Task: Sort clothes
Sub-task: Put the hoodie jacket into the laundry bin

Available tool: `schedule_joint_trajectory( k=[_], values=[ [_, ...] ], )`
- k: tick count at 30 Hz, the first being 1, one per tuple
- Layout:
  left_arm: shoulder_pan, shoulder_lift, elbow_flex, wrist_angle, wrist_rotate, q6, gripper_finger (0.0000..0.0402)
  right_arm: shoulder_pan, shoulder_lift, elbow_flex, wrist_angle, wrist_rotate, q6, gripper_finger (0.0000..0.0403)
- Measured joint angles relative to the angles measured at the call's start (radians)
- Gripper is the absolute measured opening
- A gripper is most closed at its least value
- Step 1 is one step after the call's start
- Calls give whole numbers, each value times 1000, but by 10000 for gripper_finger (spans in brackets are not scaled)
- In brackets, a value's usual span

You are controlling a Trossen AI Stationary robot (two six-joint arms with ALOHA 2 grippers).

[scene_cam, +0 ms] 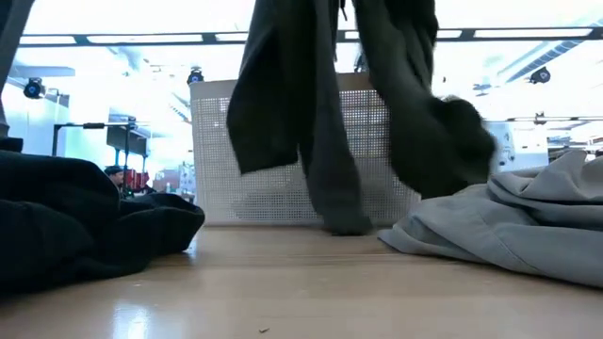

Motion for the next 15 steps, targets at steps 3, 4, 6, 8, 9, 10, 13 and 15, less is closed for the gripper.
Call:
schedule_joint_trajectory(
  k=[3,4,6,8,9,10,13,15],
  values=[
    [44,2,-4,92,0,-22,0,-58,0,0,37,-27,-23,24],
    [65,-5,-21,110,-4,-25,0,-78,0,0,45,-39,-25,24],
    [98,-11,-23,112,-10,-25,0,-121,0,0,68,-61,-20,24],
    [137,-14,-13,96,-9,-37,0,-163,1,0,68,-81,-1,24],
    [159,-14,-3,75,-9,-47,0,-188,2,0,67,-88,6,24],
    [177,-14,4,50,-9,-51,0,-211,3,0,62,-94,19,24],
    [223,-14,9,-29,-15,-46,0,-283,12,0,30,-100,68,24],
    [255,-11,8,-96,-15,-42,0,-329,18,0,-16,-103,118,24]
  ],
)
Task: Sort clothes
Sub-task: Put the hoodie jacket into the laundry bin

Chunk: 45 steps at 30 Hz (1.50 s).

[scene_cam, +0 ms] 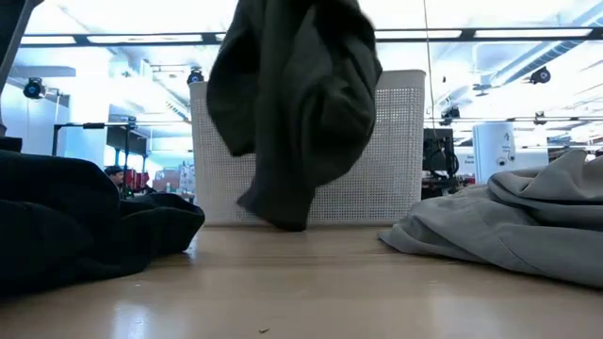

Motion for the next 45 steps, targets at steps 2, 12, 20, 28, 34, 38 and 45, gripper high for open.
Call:
schedule_joint_trajectory(
  k=[2,12,20,28,34,38,45],
  values=[
    [26,10,-5,-58,-2,10,0,-45,6,0,-82,-4,58,24],
    [93,33,-143,-301,-41,102,0,-224,81,0,-650,-121,401,24],
    [92,3,-388,-376,-51,186,0,-287,171,0,-1012,-340,586,24],
    [86,-19,-542,-499,-51,258,0,-303,286,-3,-1184,-462,666,24],
    [77,-30,-609,-592,-50,261,14,-314,371,-4,-1235,-530,675,28],
    [72,-32,-642,-620,-51,258,57,-313,399,-5,-1244,-519,671,57],
    [65,-61,-656,-606,-74,256,166,-309,370,-5,-1246,-514,654,152]
  ],
)
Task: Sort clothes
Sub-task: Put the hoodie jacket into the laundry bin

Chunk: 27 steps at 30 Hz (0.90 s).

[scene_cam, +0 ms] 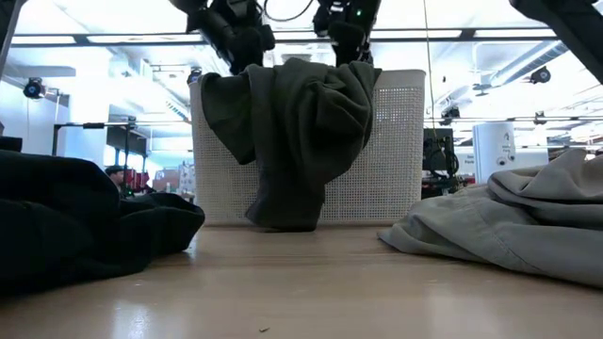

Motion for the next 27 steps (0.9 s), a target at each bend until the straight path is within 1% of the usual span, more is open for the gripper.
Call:
schedule_joint_trajectory(
  k=[2,5,8,11,14,16,17,19,21,24,25,26,27],
  values=[
    [-1,-16,0,25,-22,0,198,0,-25,0,3,0,7,180],
    [-1,-46,0,60,-28,0,241,1,-63,0,9,-1,8,217],
    [-2,-86,0,86,-29,-6,274,2,-100,0,10,-4,7,247],
    [-2,-130,0,94,-29,-20,289,3,-140,0,12,-4,17,263],
    [-3,-184,0,95,-29,-21,282,2,-170,0,5,-30,42,258],
    [-9,-227,-1,99,-29,-21,263,6,-188,0,-13,-64,35,237],
    [-13,-249,-8,111,-28,-21,249,15,-200,0,-20,-65,22,221],
    [-27,-300,-35,143,-28,-22,215,43,-226,-8,-31,-52,-17,178],
    [-47,-361,-95,226,-28,-31,170,81,-256,-24,-24,-35,-41,123],
    [-79,-457,-216,348,-27,-45,93,133,-312,-80,-5,-30,-37,37],
    [-90,-488,-259,378,-27,-45,65,151,-338,-112,3,-30,-29,19],
    [-100,-519,-304,405,-27,-46,38,171,-368,-151,16,-28,-14,10],
    [-110,-548,-348,431,-26,-52,20,190,-400,-196,37,-28,4,12]
  ],
)
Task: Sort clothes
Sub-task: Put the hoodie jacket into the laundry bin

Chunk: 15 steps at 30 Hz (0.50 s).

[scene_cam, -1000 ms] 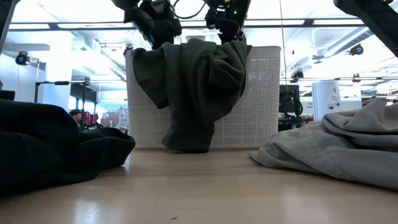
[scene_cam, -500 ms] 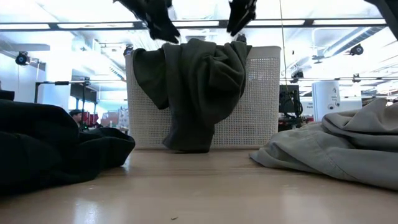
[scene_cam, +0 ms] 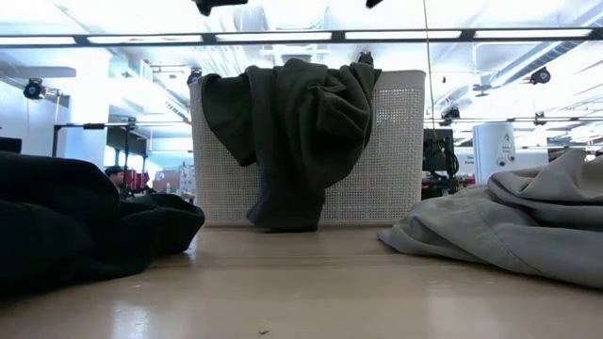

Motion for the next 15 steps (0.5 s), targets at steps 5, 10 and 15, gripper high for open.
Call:
schedule_joint_trajectory(
  k=[5,10,15],
  values=[
    [-61,-137,-203,139,-1,-62,15,92,-180,-316,154,4,124,20],
    [-151,-262,-370,279,0,-72,2,230,-359,-668,396,33,218,5],
    [-235,-371,-531,477,-19,-86,1,389,-461,-956,656,113,299,3]
  ],
)
